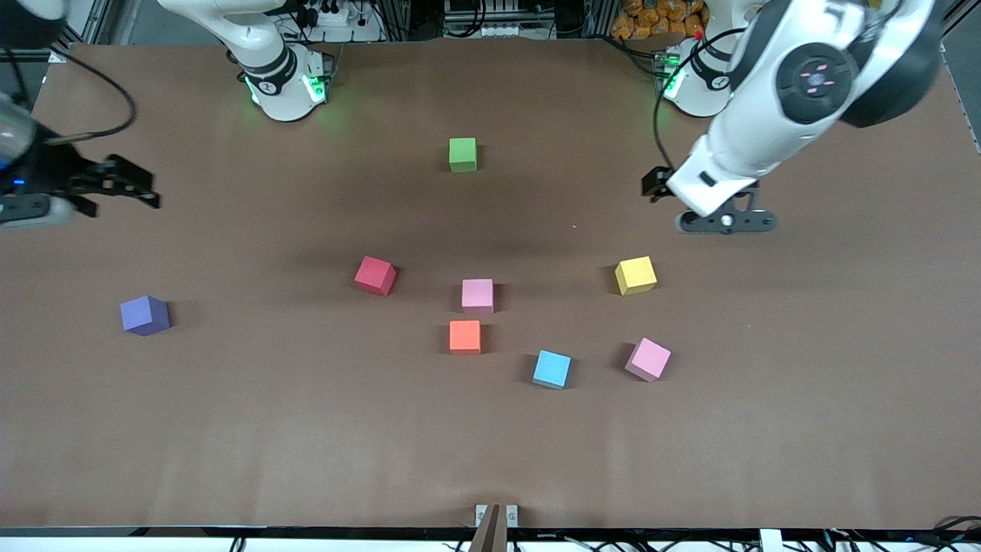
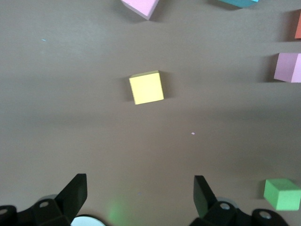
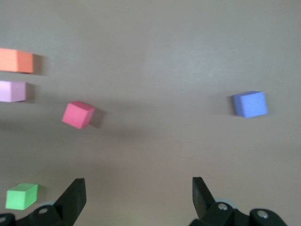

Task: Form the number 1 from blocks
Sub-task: 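Lower the left gripper to the yellow block while the right gripper moves out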

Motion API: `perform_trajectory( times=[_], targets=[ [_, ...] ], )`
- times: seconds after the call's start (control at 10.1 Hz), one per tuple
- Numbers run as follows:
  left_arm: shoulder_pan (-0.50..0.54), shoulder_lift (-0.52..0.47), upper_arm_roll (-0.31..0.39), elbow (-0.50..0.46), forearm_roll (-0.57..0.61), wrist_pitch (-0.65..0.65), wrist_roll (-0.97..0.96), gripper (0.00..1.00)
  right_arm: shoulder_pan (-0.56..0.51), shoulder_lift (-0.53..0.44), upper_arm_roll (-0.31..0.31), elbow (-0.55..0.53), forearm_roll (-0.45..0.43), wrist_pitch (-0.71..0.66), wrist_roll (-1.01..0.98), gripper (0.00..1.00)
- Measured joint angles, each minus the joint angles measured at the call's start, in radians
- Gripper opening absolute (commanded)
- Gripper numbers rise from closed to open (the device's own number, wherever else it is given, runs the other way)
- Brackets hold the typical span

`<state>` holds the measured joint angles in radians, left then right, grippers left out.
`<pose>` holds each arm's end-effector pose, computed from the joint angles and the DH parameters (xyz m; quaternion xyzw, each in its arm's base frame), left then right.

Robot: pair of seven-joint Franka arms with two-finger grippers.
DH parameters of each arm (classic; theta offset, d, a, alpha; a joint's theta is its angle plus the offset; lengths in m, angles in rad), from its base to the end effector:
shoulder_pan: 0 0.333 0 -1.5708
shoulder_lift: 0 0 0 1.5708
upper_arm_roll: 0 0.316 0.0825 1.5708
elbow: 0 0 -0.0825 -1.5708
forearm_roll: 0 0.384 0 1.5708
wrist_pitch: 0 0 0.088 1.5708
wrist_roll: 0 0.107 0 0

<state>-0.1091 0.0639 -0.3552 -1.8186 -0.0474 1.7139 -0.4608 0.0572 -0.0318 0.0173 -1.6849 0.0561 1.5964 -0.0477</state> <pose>0.5018 -0.2520 0.4860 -0.9960 -0.0030 0.0888 0.0061 0.5417 0.0465 0.5905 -0.9974 -0.0595 0.0287 0.0274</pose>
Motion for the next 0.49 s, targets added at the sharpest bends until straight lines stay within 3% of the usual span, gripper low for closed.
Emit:
perform_trajectory(
  times=[0.49],
  targets=[
    [-0.04, 0.12, -0.033, -0.03, 0.081, 0.098, -0.174, 1.0, 0.041, 0.063, 0.163, -0.134, 0.0, 0.208, 0.263, 1.0]
  ],
)
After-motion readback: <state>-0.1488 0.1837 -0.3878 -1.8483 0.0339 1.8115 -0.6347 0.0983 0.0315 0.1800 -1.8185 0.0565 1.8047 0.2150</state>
